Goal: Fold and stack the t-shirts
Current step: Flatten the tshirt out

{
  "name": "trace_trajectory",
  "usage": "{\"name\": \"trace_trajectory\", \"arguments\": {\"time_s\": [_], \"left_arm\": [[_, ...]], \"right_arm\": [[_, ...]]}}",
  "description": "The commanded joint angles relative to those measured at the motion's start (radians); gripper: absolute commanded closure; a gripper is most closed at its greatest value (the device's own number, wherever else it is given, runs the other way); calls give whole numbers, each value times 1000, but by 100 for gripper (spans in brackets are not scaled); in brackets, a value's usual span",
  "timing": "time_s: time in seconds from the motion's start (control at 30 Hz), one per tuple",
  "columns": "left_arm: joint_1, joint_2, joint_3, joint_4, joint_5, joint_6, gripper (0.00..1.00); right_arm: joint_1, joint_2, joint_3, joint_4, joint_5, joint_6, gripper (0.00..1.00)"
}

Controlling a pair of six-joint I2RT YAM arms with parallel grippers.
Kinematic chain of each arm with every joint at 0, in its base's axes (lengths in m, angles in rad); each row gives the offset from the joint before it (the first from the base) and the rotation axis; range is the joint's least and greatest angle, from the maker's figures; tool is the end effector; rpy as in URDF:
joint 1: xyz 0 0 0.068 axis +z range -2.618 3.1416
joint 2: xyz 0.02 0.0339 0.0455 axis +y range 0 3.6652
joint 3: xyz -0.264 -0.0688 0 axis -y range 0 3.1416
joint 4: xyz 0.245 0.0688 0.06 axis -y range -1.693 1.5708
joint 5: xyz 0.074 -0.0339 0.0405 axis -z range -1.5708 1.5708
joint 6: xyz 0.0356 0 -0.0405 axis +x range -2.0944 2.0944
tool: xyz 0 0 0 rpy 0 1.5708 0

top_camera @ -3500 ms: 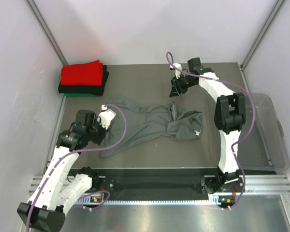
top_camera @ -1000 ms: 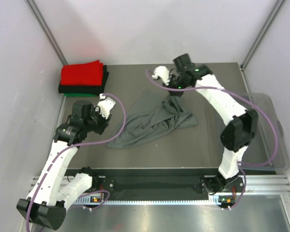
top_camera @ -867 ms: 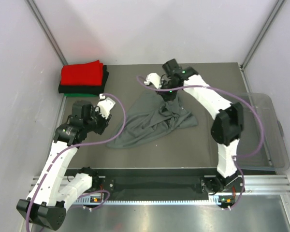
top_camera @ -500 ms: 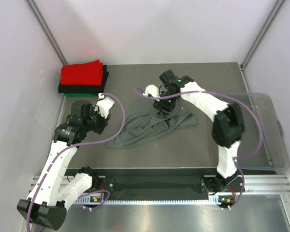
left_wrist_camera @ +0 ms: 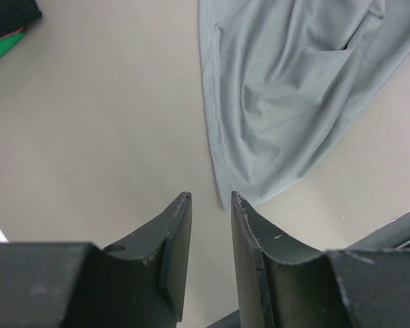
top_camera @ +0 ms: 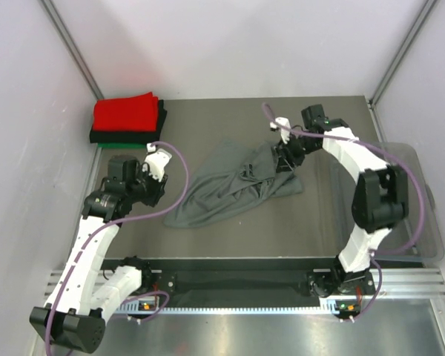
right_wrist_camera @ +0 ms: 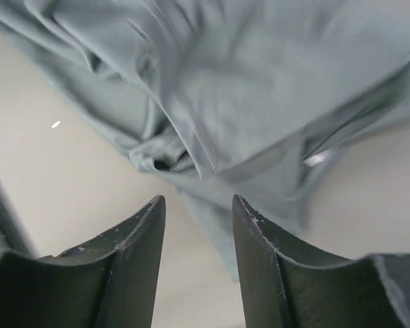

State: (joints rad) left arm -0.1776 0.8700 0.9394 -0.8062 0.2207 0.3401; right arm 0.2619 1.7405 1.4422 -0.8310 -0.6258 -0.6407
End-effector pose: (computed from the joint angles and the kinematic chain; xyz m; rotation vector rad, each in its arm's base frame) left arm 0.1665 -0.0378 0.3191 0.6945 2.1839 -0.1705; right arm 0.3427 0.1134 0.2661 -1.2603 2.1820 0.6924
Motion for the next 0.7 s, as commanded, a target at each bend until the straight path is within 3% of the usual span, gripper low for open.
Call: {"name": "trace_trajectory", "arguments": {"time_s": [0.0,0.13,0.67], "left_arm": [[6,-16,-1,45,19,-13,65],[9,-23,-11,44,9,-7,65],[18,-35,-30,58,20,-10,64]], "right_arm": [[-58,89,3,-56,-301,117,57],[-98,152,6,-8,-367,231,66],[-141,274,73,-39,-367,243,62]]}}
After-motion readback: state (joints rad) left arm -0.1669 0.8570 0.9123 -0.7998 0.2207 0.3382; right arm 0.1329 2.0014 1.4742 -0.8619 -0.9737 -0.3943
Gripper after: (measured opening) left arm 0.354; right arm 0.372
